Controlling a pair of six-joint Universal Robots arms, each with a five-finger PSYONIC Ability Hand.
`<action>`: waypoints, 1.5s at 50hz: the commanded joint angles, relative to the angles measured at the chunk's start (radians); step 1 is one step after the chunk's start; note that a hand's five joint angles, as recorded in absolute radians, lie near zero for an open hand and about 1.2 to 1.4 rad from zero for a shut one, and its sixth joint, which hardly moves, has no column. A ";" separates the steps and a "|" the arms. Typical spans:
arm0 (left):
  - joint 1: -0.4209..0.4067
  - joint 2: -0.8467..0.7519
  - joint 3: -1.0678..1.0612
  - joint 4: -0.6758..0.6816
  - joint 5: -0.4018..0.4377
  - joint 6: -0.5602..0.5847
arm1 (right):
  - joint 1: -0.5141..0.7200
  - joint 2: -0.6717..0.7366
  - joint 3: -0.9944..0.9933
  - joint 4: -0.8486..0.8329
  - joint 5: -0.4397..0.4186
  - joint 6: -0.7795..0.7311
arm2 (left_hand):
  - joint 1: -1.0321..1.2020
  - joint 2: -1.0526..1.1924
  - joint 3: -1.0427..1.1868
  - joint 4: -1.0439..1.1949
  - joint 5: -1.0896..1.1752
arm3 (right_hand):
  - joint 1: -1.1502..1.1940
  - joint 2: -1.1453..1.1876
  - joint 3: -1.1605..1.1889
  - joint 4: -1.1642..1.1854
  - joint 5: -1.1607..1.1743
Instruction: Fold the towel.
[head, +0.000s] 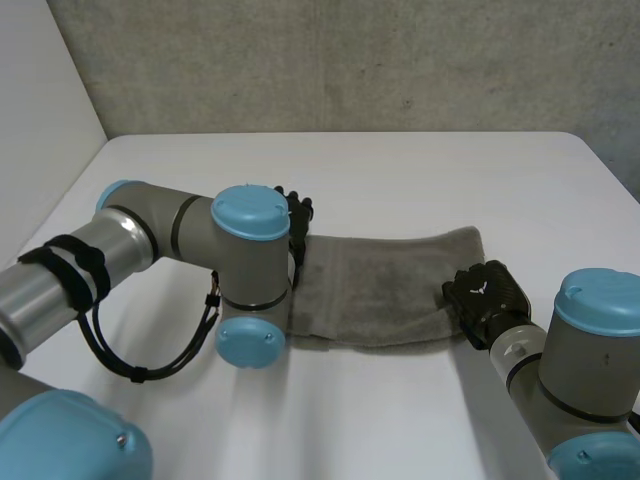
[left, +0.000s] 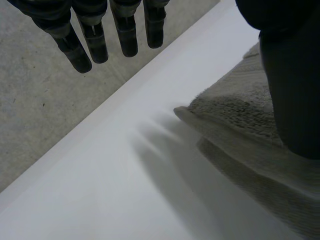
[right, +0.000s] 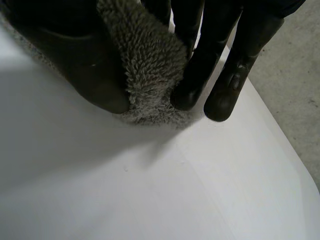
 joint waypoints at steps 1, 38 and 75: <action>0.001 0.113 -0.131 0.026 0.003 -0.037 | -0.002 -0.017 -0.003 0.012 0.009 -0.003 | -0.054 -0.039 -0.030 -0.045 -0.198 | 0.208 0.196 0.110 0.104 0.132; 0.194 0.552 -0.590 0.172 0.173 -0.272 | 0.443 0.344 -0.710 0.411 -0.132 -0.313 | -0.083 -0.068 -0.059 -0.075 -0.228 | -0.492 -0.505 -0.590 -0.596 -0.569; 0.061 0.331 -0.576 0.163 0.221 -0.288 | 0.166 0.135 -0.489 0.420 -0.201 0.469 | -0.072 -0.057 -0.047 -0.063 -0.216 | -1.014 -1.026 -1.111 -1.117 -1.090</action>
